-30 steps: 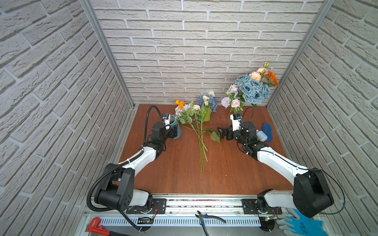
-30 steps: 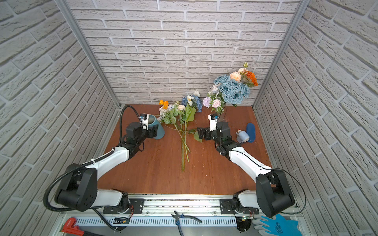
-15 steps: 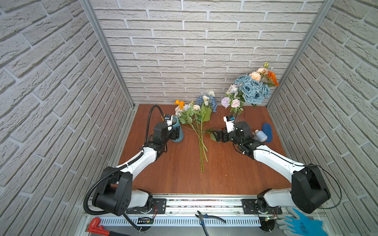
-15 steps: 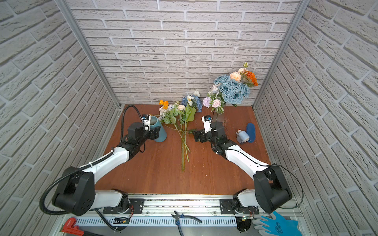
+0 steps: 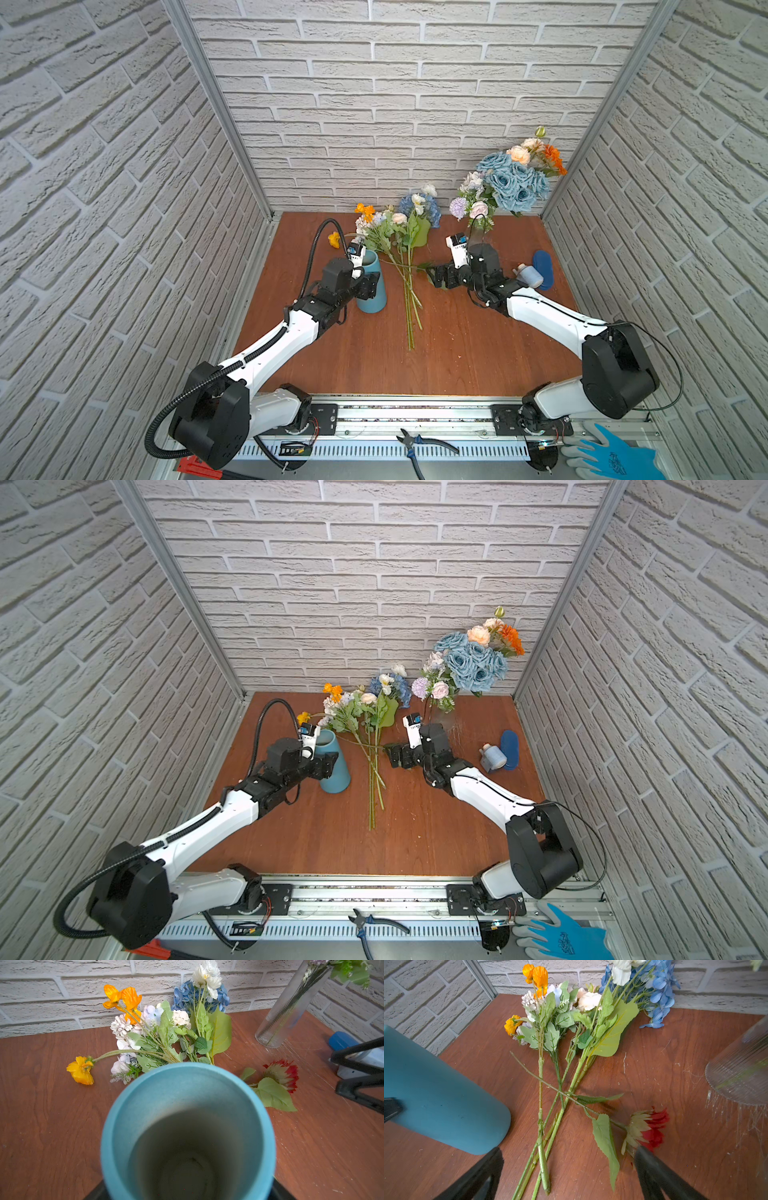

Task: Arrange flowers in a vase
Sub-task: Place the vase at the center of the table.

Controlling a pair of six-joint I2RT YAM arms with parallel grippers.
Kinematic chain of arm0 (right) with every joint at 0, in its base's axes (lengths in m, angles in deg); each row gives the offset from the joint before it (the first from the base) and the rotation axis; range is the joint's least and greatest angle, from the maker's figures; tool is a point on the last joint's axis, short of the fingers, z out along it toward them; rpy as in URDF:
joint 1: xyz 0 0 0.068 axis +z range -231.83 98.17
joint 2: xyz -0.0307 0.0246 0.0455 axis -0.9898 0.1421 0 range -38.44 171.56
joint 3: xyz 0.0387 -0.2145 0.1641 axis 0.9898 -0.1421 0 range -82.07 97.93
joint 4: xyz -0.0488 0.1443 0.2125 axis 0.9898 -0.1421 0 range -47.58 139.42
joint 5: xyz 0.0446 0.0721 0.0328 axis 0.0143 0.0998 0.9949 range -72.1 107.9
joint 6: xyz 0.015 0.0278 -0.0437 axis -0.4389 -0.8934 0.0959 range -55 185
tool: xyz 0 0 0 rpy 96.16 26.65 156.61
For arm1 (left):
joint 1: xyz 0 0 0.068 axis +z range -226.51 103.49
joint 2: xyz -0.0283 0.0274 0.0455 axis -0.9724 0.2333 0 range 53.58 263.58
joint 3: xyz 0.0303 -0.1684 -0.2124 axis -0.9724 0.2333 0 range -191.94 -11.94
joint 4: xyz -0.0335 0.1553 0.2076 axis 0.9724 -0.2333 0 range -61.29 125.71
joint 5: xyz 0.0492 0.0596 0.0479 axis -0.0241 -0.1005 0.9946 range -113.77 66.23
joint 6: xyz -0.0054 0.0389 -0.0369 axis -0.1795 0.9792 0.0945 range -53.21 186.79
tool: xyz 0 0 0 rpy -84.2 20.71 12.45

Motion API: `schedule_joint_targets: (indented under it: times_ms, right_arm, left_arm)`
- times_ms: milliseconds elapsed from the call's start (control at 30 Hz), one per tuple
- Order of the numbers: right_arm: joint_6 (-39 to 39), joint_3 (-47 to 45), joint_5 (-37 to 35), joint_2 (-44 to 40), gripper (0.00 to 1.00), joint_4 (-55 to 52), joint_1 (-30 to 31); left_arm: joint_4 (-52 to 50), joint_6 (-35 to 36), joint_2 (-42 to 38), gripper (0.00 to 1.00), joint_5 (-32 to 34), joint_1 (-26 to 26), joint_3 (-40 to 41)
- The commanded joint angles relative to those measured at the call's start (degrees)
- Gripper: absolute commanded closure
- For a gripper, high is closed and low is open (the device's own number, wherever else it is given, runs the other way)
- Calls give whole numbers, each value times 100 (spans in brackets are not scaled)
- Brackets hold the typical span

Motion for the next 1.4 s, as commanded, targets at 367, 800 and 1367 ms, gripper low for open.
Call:
schedule_joint_targets:
  times_ms: [367,800,1367]
  right_arm:
    - [167,1263,86,713,25,-1029,283]
    - [-3551,1134,-399,1485,28,48,547]
    - [-3907,1787,-135,2566,40,482,837]
  left_arm:
    - [630,-257,-512,14,611,-281,100]
    - [277,-515,-1003,2,588,-273,202]
    - [-233,-768,-2018,2,762,-46,449]
